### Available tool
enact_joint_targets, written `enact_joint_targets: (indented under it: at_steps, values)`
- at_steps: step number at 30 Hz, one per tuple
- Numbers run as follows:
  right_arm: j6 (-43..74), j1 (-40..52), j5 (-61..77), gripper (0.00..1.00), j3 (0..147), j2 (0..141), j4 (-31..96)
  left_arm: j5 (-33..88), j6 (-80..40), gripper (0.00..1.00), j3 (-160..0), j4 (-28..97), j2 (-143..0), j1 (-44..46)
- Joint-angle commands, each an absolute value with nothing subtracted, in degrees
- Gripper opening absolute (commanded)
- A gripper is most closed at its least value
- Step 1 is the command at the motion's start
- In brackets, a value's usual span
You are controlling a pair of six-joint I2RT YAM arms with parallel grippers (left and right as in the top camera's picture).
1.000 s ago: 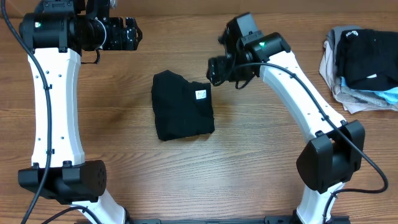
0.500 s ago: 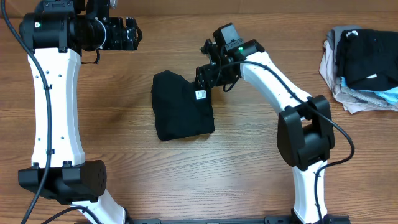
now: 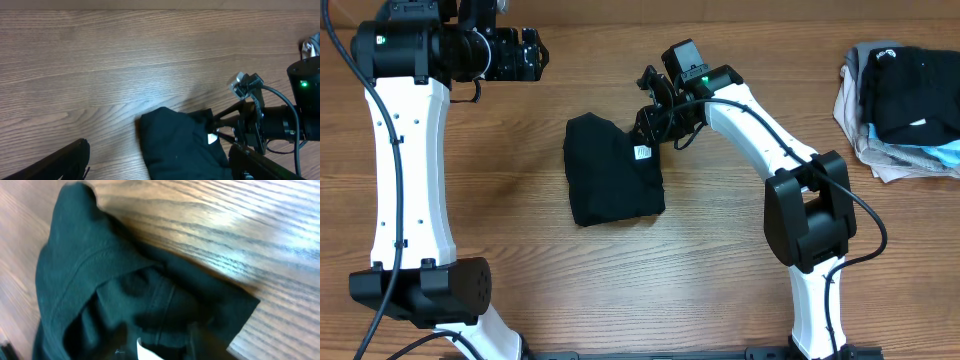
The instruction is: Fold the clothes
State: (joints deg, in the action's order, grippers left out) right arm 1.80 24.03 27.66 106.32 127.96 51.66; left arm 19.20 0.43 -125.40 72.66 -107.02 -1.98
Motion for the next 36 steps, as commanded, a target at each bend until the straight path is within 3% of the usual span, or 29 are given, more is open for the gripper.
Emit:
enact_joint_targets:
  at_steps: [1,7,12,17,27,36]
  values:
    - [1.52,23.99,27.83,0.64,106.83,128.53,51.24,18.85,1.74,0.91,-125.71,72.66,-107.68,-1.85]
    - [2.17,23.99,28.60,0.63,106.83,130.26,50.39,18.85,1.76,0.91,-125.71,72.84,-107.68,-1.85]
    - [2.90,23.94,30.74,0.24,106.87,130.80,49.74,18.85,1.76,0.91,-125.71,72.79,-107.68,-1.85]
    - [4.73,21.98,31.31,0.05,107.98,129.75,50.17,18.48,1.76,0.92,-125.71,72.73,-107.68,-1.85]
    - [4.71,14.39,27.99,0.04,113.95,128.09,65.73,17.15,1.76,0.92,-125.71,72.75,-107.68,-1.85]
    - [6.26,12.21,23.62,0.04,98.28,128.20,58.59,17.15,1.76,0.92,-125.71,72.79,-107.68,-1.85]
